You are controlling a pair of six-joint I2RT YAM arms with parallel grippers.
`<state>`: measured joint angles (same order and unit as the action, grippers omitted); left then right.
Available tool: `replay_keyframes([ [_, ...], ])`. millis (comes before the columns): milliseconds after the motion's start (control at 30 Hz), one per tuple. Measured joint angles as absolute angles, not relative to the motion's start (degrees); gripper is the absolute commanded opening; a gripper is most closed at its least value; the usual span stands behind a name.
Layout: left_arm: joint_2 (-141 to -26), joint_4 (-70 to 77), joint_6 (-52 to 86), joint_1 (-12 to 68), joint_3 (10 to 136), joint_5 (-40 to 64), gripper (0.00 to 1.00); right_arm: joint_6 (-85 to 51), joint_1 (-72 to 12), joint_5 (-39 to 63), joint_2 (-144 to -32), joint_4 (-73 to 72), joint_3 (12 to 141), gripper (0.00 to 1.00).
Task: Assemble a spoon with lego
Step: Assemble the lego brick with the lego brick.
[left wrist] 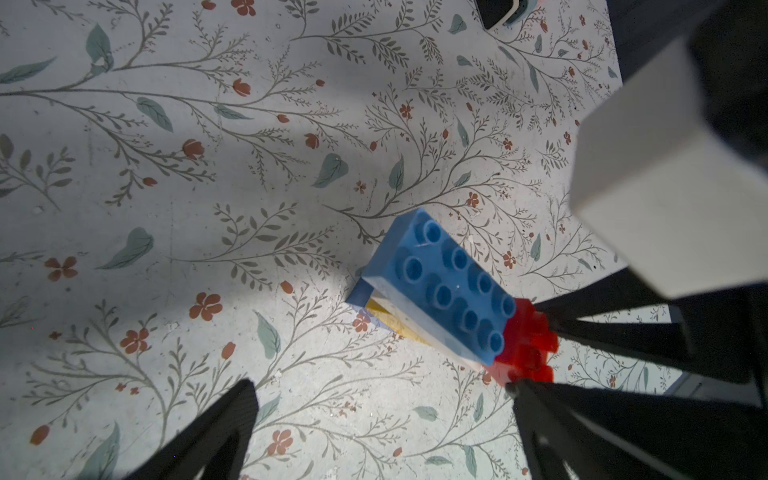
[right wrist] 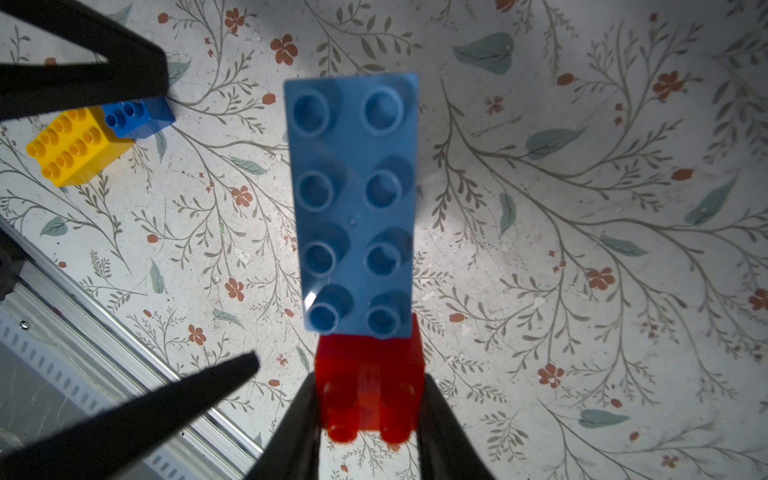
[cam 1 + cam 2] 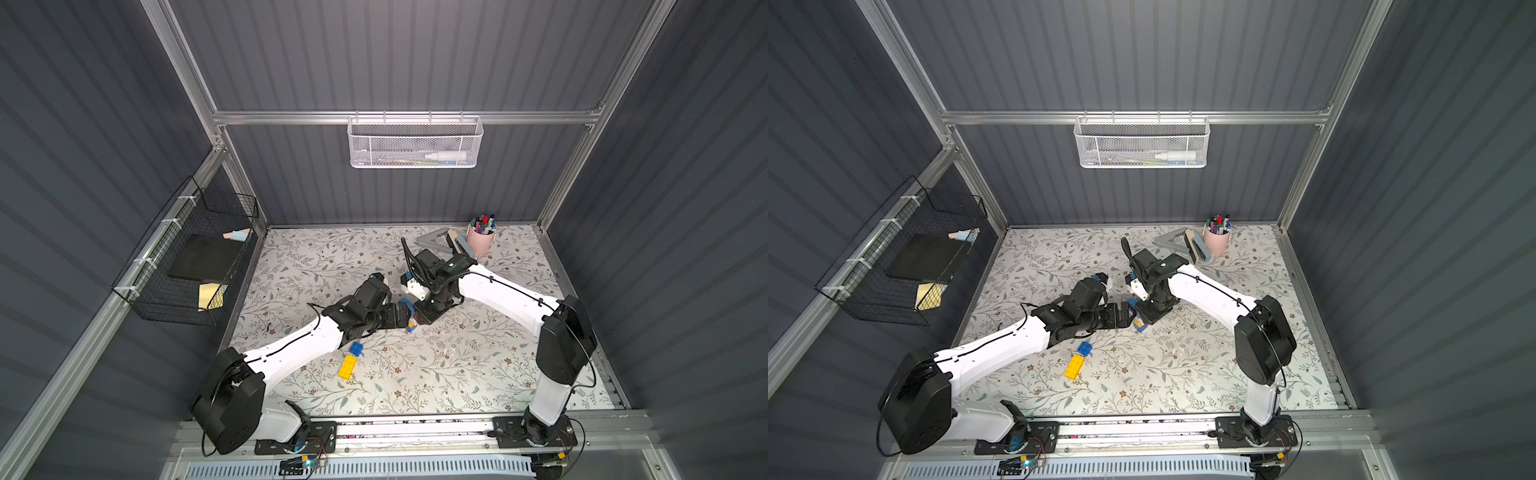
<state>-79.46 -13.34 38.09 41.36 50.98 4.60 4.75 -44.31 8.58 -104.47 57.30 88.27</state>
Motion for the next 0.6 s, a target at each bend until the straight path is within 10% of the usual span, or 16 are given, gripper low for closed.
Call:
replay_keyframes([
  [600,-80.3,-12.2,38.1,41.4,50.4,4.8,0.99,4.7,-45.5,7.5,-107.3,59.9,92.2,0.25],
])
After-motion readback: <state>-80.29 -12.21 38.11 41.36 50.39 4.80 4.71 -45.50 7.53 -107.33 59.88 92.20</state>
